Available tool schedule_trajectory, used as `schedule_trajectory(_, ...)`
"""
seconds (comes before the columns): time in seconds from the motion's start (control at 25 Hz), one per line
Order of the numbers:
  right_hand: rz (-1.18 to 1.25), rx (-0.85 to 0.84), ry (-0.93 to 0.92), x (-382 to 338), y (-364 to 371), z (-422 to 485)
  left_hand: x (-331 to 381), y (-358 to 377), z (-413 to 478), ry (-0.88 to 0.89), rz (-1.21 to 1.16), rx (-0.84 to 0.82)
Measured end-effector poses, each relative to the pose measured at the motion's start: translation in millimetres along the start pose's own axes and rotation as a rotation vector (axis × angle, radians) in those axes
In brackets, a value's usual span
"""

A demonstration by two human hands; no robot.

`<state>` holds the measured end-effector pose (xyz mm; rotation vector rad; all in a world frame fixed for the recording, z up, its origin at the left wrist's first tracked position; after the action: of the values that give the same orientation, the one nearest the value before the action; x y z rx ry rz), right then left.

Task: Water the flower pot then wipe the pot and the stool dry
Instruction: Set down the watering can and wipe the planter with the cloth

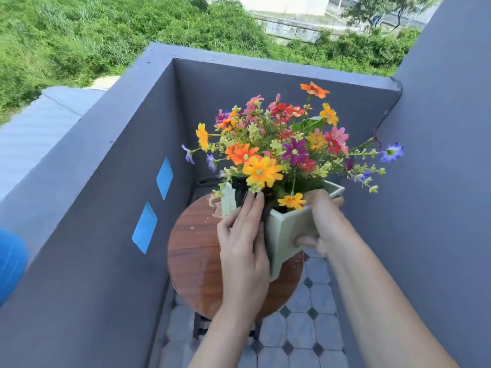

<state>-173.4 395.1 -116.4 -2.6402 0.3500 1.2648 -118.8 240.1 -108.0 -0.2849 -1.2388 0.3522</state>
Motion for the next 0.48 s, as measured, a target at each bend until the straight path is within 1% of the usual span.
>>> schedule_trajectory(0.04,-0.002,-0.015,0.016,1.8,-1.6,0.9,-10.3,1.5,8.5,-0.017,0.014,0.02)
schedule_trajectory(0.16,0.012,-0.039,0.027,4.4,-3.6,4.5,-52.3,-7.5,42.0,-0.286,-0.071,0.105)
schedule_trajectory(0.2,0.019,-0.035,0.032,4.7,-3.3,5.4,-59.8,-9.6,45.8,-0.35,-0.092,0.118)
schedule_trajectory(0.24,0.025,-0.029,0.036,4.8,-2.8,5.6,-59.3,-8.6,43.5,-0.376,-0.113,0.115)
schedule_trajectory(0.28,0.036,-0.024,0.034,4.3,-2.2,7.4,-51.1,-4.7,36.0,-0.373,-0.132,0.1)
schedule_trajectory(0.32,0.052,-0.021,0.031,3.7,-2.1,8.3,-36.8,1.6,24.1,-0.326,-0.14,0.068)
schedule_trajectory(0.4,0.101,-0.029,0.022,0.9,-4.7,7.5,-2.6,10.8,0.7,-0.142,-0.117,0.008)
schedule_trajectory(0.44,0.129,-0.046,0.016,-1.6,-6.6,6.4,4.0,14.2,-1.9,-0.054,-0.064,-0.006)
schedule_trajectory(0.48,0.147,-0.073,0.008,-5.3,-9.0,4.6,1.1,17.4,4.8,-0.005,-0.013,-0.018)
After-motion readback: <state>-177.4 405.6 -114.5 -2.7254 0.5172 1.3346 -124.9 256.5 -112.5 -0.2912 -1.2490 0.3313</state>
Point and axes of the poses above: each hand's wrist, its own z-axis towards the middle knuckle, its own y-axis out of the palm, x = y × z, the point moved 5 cm from there along z, towards the middle knuckle, and after that the axes turned 14 degrees about -x, right-handed, at the moved point
